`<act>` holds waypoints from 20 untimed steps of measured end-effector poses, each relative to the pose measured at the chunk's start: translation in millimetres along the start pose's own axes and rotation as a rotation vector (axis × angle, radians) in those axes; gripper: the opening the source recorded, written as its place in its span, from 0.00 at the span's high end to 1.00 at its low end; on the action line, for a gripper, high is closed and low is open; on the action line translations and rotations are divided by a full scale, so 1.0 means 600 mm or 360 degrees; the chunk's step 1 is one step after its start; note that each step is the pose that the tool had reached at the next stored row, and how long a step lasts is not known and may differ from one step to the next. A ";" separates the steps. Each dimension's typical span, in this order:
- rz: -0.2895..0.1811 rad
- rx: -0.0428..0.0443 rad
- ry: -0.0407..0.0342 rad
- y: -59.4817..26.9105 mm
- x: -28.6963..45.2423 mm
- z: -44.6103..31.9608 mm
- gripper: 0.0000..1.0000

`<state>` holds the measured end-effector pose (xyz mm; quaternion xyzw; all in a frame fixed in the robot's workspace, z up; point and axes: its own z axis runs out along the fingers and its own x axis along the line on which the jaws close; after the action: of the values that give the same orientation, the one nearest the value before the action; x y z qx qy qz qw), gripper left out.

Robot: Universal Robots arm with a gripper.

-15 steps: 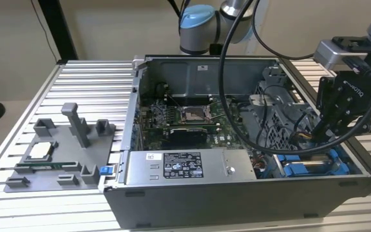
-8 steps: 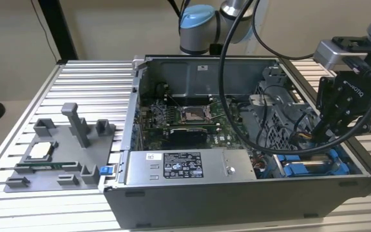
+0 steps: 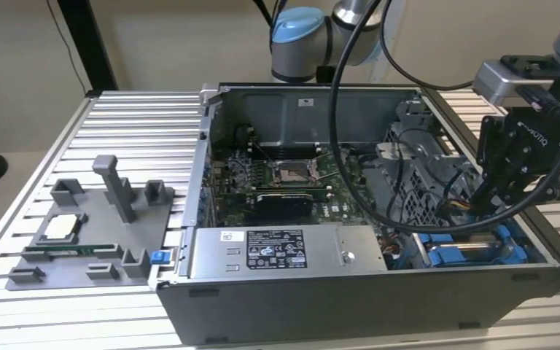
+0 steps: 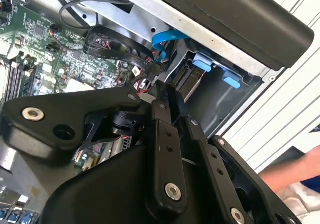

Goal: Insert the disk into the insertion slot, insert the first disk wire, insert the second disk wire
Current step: 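Insert the first disk wire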

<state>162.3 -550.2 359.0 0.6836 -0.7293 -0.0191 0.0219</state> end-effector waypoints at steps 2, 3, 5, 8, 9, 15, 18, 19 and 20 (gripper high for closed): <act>0.0000 0.0000 0.0000 0.000 0.000 0.000 1.00; 0.0000 0.0000 0.0000 0.000 0.000 0.000 1.00; 0.0000 0.0000 0.0000 0.000 0.000 0.000 1.00; -0.0009 0.0006 0.0000 0.000 0.002 0.000 1.00; -0.0015 0.0014 0.0000 0.000 0.003 0.000 1.00; -0.0023 0.0106 -0.0009 0.005 0.017 0.002 1.00; -0.0023 0.0121 -0.0013 0.014 0.019 0.005 1.00; -0.0023 0.0121 -0.0013 0.014 0.019 0.006 1.00; -0.0023 0.0121 -0.0013 0.014 0.019 0.007 1.00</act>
<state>153.0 -561.1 355.2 0.6890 -0.7247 0.0056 -0.0072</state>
